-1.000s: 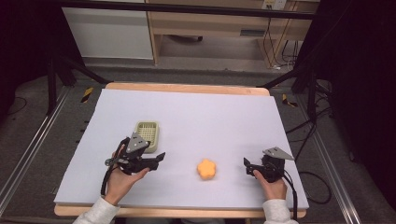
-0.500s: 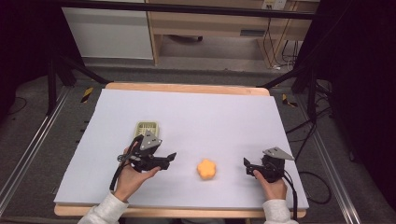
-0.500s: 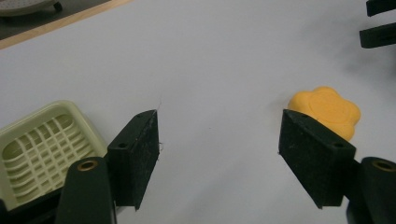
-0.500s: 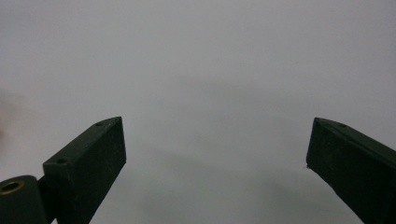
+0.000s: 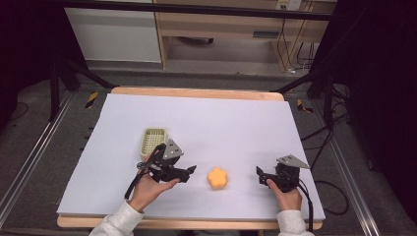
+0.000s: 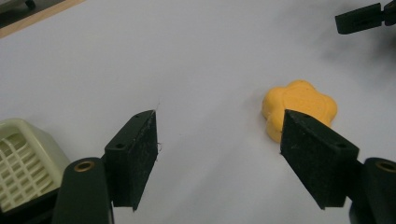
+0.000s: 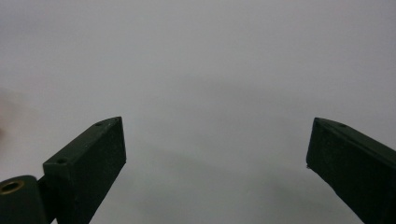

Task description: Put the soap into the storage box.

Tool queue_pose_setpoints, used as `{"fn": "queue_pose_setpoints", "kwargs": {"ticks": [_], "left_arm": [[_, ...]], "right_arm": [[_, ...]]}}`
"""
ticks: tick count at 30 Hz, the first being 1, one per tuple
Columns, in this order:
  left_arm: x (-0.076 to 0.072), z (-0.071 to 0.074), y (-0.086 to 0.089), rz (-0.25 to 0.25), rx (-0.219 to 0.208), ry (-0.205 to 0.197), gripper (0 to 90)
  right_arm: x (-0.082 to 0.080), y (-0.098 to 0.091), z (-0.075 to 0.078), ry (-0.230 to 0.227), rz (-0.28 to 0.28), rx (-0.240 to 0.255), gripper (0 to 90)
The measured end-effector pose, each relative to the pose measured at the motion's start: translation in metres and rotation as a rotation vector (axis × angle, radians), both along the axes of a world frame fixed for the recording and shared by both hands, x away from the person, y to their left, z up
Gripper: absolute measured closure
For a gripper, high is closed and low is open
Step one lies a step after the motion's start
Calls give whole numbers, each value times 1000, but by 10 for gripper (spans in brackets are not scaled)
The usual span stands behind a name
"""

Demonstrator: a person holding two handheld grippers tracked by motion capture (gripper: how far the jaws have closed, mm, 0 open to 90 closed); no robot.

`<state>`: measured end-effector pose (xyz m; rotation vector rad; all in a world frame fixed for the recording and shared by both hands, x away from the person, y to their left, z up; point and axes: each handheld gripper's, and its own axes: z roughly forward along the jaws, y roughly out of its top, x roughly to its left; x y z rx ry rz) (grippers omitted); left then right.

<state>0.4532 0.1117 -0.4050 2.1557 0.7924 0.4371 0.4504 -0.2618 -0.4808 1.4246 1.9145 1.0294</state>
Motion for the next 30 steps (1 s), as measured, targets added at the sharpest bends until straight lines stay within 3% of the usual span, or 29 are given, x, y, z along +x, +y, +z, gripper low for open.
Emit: {"fn": "queue_pose_setpoints", "kwargs": {"ticks": [15,30], "left_arm": [[-3,-5,-34,-68,38,31,260],[-3,-12,-58,-114,80,61,241]], "right_arm": [[0,0,0,2,1,-2,53],[0,1,0,3,2,3,52]]}}
